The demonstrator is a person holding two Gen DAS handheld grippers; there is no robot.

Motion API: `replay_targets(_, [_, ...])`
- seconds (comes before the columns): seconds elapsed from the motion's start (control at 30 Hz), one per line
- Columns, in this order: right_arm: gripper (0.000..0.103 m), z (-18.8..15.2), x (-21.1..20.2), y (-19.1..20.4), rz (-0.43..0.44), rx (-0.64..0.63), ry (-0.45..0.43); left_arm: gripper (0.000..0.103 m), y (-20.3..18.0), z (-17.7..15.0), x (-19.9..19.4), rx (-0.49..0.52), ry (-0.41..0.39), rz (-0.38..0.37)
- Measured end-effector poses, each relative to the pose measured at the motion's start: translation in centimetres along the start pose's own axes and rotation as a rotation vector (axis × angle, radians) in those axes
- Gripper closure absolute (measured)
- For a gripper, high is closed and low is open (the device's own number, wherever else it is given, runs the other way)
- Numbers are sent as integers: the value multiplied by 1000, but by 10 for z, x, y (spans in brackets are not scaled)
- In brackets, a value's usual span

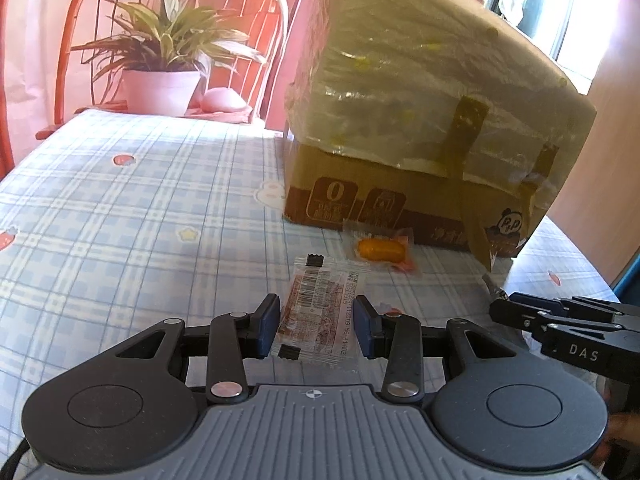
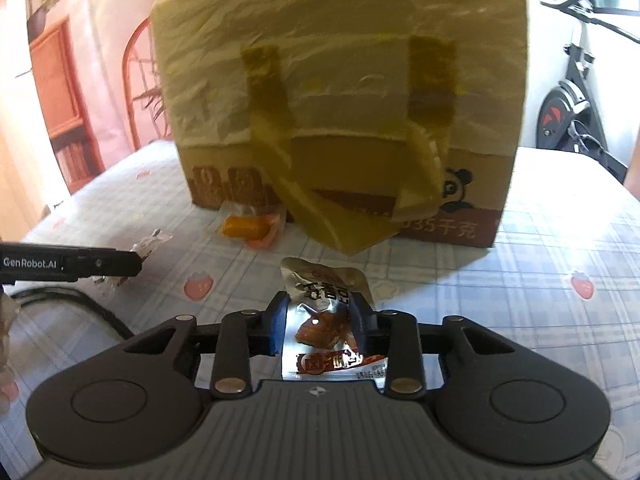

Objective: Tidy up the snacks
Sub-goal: 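Grasp the silver meat packet with the right tool while the left tool grasps the clear sachet, then lift the meat packet and clear sachet up over the box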

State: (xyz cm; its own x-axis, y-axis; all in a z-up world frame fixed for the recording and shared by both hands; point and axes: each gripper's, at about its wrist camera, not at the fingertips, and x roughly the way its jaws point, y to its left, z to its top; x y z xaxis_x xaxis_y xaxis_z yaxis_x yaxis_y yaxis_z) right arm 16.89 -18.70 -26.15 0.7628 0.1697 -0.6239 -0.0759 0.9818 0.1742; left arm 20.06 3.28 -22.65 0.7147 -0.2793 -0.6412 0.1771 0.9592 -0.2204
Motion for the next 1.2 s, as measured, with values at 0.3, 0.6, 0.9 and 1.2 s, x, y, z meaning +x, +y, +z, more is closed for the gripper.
replay_targets(0.3, [80,5,-13,2,-6,-16,-14,61,-8,7,-4,31,-3,-20])
replay_targets(0.6, [90,9,-20,2,-16,-7,-33,61,-7,13,-11,30,-26,-26])
replay_targets(0.9, [95,13,-27,2,-19,-5,-44,61,-10,18,-20,29,-57,-34])
replay_targets(1.2, [97,15,-34,-2,3,27,-62,61,-9,18,-29,21,-83,-23])
